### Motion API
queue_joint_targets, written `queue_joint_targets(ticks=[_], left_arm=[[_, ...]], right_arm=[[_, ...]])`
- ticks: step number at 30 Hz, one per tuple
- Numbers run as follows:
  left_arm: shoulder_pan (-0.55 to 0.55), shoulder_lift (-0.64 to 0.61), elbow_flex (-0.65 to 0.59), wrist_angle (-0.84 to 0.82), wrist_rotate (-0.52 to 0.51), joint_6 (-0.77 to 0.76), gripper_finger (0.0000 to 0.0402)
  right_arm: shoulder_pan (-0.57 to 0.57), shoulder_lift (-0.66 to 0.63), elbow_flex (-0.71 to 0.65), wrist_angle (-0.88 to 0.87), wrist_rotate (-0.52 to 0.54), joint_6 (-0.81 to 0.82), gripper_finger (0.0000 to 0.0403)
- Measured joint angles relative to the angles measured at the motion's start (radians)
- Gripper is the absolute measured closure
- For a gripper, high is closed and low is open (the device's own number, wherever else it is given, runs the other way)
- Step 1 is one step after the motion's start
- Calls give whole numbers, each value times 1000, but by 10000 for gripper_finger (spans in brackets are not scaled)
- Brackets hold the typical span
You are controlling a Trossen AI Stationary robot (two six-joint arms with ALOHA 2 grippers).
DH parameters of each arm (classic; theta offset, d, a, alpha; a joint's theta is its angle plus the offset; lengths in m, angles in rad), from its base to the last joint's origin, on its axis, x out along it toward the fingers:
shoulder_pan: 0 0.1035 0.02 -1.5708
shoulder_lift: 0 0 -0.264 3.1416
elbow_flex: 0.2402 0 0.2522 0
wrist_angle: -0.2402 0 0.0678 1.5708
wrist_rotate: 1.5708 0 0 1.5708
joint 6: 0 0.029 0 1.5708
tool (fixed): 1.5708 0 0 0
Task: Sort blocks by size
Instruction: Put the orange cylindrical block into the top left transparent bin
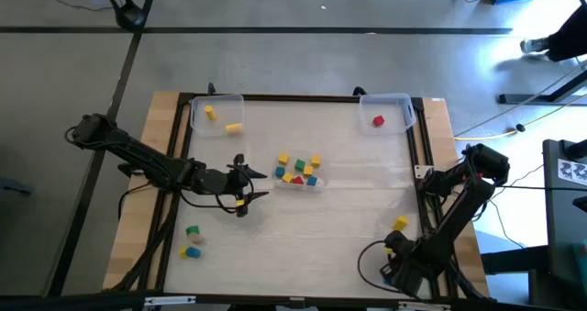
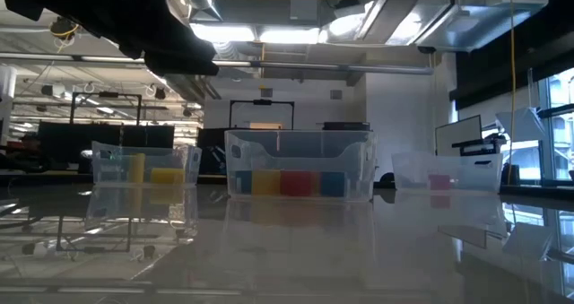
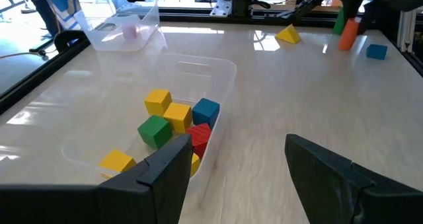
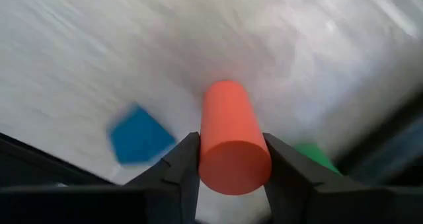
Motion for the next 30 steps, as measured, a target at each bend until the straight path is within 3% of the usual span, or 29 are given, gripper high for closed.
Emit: queue_joint_targets(ticks=[8,12,15,18,23,28,30], left_arm=[[0,0,0,5,5,-83,172],[0,9,0,39,100,-98,172],[0,39,0,101,178,-105,172],[0,93,1,167,213,-108,172],[12,179,49,183,290,-103,172],[22,239,116,185,310,-63,172],[21,247,130,178,310,-47,172]], right_arm=[[-135,-12,103,-21,318,-436,274],[-251,-14,134,8,484,-729,272],[-350,-14,133,115,542,-966,273],[-449,-9,131,277,544,-1221,272],[-583,-2,130,544,449,-1554,272],[-655,17,131,716,349,-1729,271],[-666,19,129,709,322,-1743,271]])
